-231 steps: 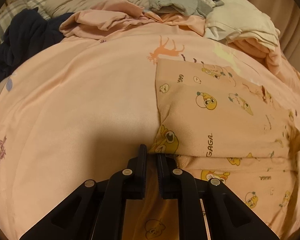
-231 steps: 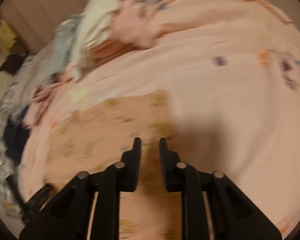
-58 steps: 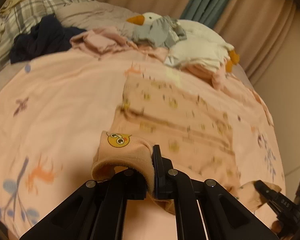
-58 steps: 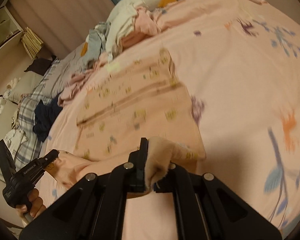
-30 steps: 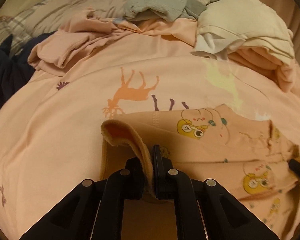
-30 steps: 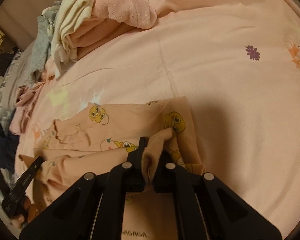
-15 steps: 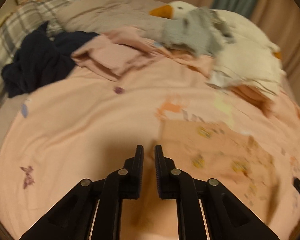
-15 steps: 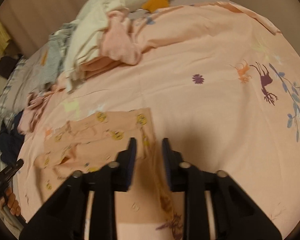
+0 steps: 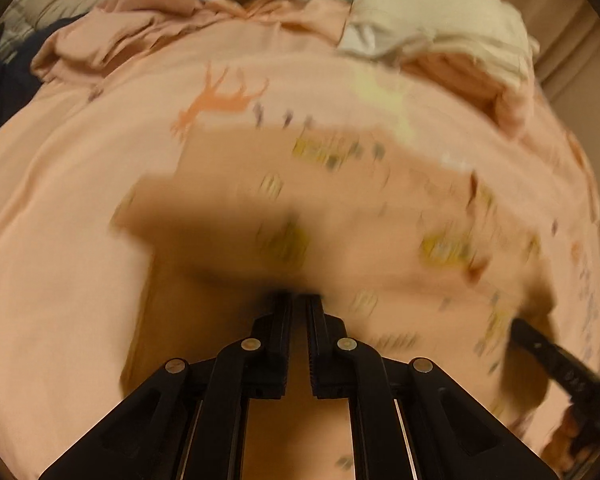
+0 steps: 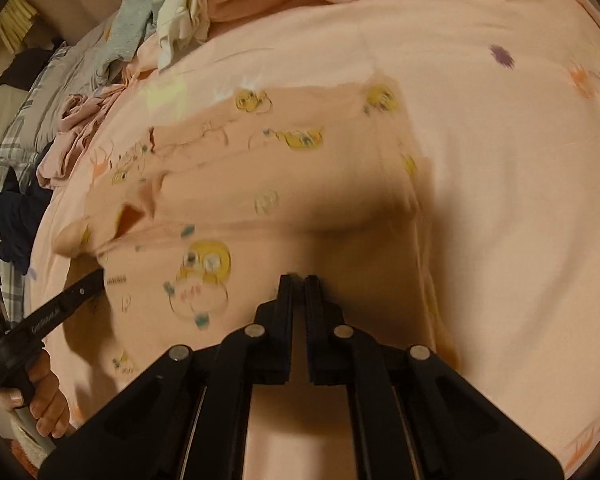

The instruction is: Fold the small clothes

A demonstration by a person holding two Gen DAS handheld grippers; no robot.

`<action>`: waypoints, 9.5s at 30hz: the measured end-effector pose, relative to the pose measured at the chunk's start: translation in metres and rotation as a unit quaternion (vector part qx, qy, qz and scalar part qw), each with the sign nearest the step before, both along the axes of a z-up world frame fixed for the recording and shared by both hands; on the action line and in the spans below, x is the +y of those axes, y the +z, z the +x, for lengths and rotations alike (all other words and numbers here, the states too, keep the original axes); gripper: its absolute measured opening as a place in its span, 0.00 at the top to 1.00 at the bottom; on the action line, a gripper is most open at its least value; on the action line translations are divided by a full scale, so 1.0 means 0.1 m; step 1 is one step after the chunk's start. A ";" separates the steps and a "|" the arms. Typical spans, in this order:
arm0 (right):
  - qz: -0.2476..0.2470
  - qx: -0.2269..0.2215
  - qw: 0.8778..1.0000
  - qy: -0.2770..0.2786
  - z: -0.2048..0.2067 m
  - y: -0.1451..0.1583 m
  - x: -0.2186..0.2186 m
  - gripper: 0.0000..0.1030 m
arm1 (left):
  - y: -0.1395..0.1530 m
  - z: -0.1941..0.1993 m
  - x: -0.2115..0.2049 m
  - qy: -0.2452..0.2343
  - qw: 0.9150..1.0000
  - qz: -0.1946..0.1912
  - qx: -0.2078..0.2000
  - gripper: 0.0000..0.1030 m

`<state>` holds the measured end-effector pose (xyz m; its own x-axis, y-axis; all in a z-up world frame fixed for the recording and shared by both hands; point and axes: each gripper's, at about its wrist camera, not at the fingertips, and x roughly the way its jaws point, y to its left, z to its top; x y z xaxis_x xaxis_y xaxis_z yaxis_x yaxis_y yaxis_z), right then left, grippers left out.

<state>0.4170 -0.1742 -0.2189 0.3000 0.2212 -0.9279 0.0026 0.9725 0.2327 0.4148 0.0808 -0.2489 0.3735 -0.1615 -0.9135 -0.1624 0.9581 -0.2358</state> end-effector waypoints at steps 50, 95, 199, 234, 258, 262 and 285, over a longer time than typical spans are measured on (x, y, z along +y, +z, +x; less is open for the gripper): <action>0.036 -0.078 0.996 0.020 -0.32 0.44 -0.30 0.94 | 0.31 -0.80 0.23 -0.007 0.999 -0.030 -0.030 0.58; 0.296 0.042 0.943 -0.149 -1.01 -0.34 -0.48 0.43 | -0.45 -1.08 0.57 0.141 0.903 -0.405 0.023 0.39; 0.232 -0.011 0.952 -0.200 -2.30 -0.15 -1.13 0.87 | -0.09 -2.57 0.52 0.132 0.945 -0.288 -0.086 0.94; 0.348 -0.080 0.912 -0.201 -2.60 0.14 -1.18 0.95 | 0.05 -2.47 0.40 0.152 0.942 -0.279 -0.109 0.92; 0.221 -0.087 0.956 -0.170 -3.12 0.54 -0.93 0.68 | 0.24 -3.03 0.74 0.148 0.966 -0.182 -0.108 0.95; 0.271 -0.009 0.957 -0.102 -2.87 0.18 -0.18 0.63 | 0.18 -3.06 0.78 0.146 0.964 -0.207 -0.081 0.85; 0.332 0.021 0.941 -0.055 -2.50 -0.32 0.33 0.96 | 0.08 -3.03 0.84 0.142 0.969 -0.195 -0.056 0.79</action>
